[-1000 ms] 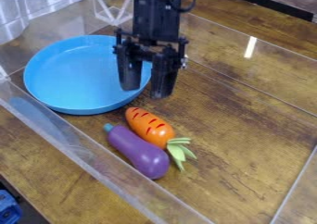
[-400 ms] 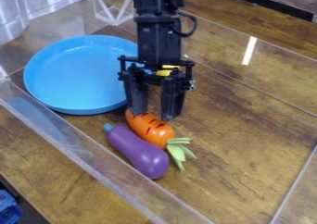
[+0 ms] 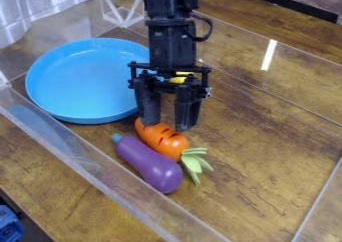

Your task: Move the carrot to the right side

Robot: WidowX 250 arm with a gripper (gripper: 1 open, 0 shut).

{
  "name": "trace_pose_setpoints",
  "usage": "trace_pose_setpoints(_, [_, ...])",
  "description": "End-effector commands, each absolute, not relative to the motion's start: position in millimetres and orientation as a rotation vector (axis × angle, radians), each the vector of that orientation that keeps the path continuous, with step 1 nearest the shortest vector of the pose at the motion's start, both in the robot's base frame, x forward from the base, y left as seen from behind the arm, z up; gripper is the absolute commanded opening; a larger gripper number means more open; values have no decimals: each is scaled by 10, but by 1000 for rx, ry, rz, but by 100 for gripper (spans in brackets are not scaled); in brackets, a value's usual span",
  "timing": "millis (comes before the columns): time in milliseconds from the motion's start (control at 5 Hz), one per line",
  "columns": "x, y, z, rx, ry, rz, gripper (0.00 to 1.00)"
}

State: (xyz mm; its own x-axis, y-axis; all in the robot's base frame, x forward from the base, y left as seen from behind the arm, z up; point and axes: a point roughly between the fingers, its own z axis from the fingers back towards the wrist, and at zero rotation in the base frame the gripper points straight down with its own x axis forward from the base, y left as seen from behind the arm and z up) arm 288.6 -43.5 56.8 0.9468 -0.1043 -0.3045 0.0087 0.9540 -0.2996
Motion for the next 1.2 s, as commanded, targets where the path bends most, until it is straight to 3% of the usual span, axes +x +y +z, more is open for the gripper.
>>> trace_pose_setpoints(0, [2914, -402, 624, -311, 299, -47, 100])
trace_pose_setpoints(1000, [2899, -379, 551, -311, 310, -36, 100])
